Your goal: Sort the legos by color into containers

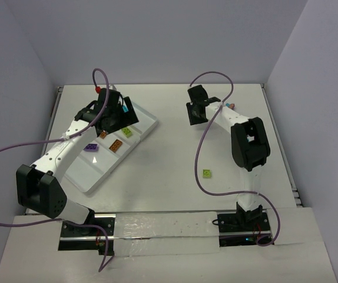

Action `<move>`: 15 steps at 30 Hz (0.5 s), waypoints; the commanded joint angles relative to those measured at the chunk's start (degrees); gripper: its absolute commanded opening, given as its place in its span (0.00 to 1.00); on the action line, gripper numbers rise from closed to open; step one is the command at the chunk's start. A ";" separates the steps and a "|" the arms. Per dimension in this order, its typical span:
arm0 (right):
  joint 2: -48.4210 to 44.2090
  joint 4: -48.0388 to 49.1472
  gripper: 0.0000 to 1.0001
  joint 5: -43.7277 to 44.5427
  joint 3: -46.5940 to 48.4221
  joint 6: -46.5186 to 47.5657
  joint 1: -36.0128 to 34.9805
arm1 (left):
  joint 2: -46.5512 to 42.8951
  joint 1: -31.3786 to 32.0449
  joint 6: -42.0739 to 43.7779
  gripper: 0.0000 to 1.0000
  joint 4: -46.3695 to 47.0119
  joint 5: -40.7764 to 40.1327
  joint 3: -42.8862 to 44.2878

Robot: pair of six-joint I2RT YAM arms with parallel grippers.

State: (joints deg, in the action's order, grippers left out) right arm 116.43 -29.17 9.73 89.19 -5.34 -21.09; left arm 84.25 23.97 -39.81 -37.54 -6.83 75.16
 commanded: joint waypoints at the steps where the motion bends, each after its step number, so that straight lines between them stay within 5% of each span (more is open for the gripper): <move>1: -4.52 0.99 0.49 3.48 0.23 -3.40 2.76 | 0.62 0.38 0.76 0.99 0.01 0.41 3.04; 7: -3.27 -2.03 0.92 4.17 6.79 -12.74 10.79 | 0.31 0.47 0.95 0.99 0.09 0.33 2.98; 15: 10.65 -14.21 0.97 8.81 29.31 -20.18 16.57 | 0.73 0.47 1.84 0.99 0.02 0.49 3.50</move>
State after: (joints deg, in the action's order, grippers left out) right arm 121.64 -36.24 14.60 108.38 -20.08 -5.63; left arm 84.64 24.05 -39.54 -37.75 -6.81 75.62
